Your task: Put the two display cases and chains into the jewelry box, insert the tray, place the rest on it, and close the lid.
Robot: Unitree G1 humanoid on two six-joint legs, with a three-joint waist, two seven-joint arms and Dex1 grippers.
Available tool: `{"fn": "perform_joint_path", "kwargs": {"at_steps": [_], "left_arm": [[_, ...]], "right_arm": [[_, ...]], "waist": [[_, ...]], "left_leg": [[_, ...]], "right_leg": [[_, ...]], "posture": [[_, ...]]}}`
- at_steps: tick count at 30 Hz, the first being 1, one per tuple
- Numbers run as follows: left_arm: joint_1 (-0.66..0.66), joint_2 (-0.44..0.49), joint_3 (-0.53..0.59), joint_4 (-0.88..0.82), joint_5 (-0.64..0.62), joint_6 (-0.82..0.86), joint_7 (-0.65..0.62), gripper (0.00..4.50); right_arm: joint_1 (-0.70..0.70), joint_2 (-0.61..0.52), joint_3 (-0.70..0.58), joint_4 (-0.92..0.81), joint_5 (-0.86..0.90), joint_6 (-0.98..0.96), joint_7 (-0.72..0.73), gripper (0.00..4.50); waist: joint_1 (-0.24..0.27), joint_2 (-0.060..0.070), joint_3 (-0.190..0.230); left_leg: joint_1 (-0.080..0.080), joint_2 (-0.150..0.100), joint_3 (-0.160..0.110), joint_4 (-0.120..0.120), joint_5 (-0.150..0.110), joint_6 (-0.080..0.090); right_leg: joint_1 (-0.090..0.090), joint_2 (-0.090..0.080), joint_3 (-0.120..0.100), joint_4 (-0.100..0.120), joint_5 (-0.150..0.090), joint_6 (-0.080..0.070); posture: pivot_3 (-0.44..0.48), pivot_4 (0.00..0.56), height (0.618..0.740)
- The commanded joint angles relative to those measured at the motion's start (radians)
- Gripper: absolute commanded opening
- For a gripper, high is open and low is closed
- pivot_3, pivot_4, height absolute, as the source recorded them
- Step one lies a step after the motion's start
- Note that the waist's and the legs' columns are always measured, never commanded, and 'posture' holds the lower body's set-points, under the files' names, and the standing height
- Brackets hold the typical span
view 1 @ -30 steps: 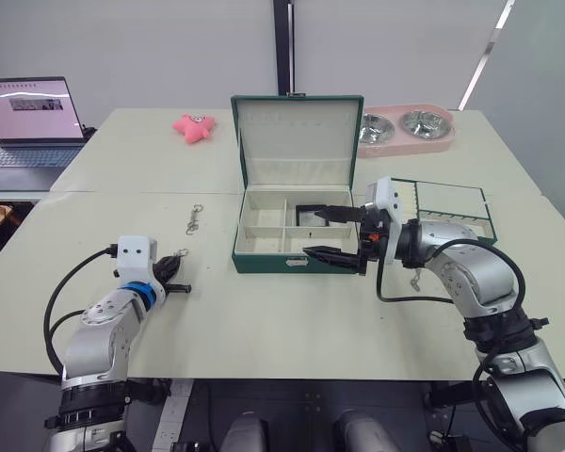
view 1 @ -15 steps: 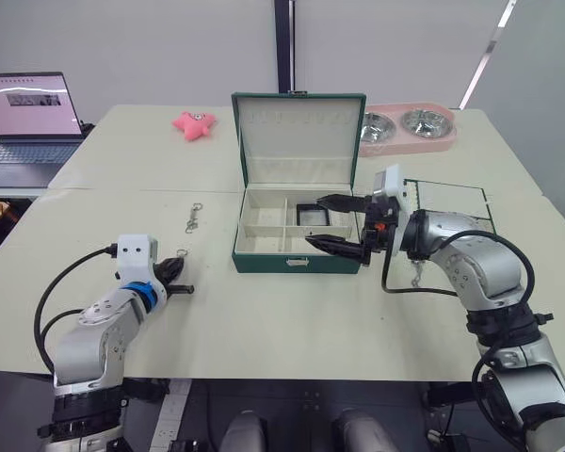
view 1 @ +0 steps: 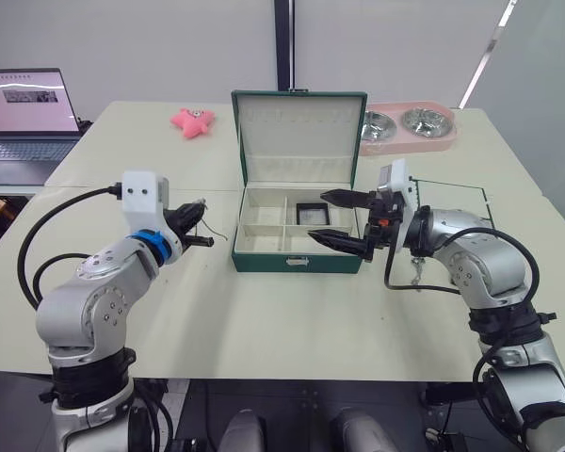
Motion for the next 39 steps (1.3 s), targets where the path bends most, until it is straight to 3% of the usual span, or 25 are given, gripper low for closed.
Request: {"fn": "perform_joint_path", "kwargs": {"at_steps": [1,7,16,30,39], "left_arm": [[-0.08,-0.021,-0.022,-0.035,-0.039,0.021,0.006,0.02],[-0.186,-0.041,-0.057,0.002,-0.058,0.033,-0.009,0.02],[-0.278,-0.085,-0.147,0.162,-0.017,-0.077,-0.063,0.02],[-0.358,-0.161,-0.31,0.576,0.162,-0.393,-0.161,0.02],[-0.386,-0.197,-0.332,0.697,0.244,-0.47,-0.159,0.02]], "right_arm": [[0.008,-0.017,-0.048,-0.045,0.009,-0.01,-0.02,4.5],[0.033,-0.028,-0.071,-0.069,0.009,-0.008,-0.052,4.5],[0.082,-0.054,-0.108,-0.133,0.018,0.01,-0.108,4.5],[0.202,-0.115,-0.163,-0.222,0.003,0.053,-0.21,4.5],[0.236,-0.123,-0.171,-0.248,0.012,0.065,-0.241,4.5]], "waist": [[0.002,-0.001,0.0],[0.002,-0.001,0.001],[0.003,-0.001,0.001],[0.017,-0.002,0.001],[0.018,-0.002,0.001]], "left_leg": [[0.0,0.0,0.0,0.0,0.0,0.0],[-0.001,0.0,0.001,0.0,0.0,0.0],[-0.001,0.0,0.001,0.0,0.002,-0.004],[-0.001,-0.001,0.002,0.0,0.002,-0.004],[-0.002,-0.001,0.002,0.0,0.002,-0.004]], "right_leg": [[0.0,0.0,0.0,0.0,0.0,0.0],[-0.001,0.0,0.0,-0.001,0.0,0.0],[-0.001,0.0,0.001,-0.001,0.0,0.0],[-0.001,0.0,0.002,-0.001,0.0,0.0],[-0.002,0.0,0.001,-0.001,0.0,0.0]], "posture": [[0.0,0.15,0.74],[0.0,0.15,0.74],[0.0,0.15,0.74],[0.0,0.15,0.74],[0.0,0.15,0.74]]}}
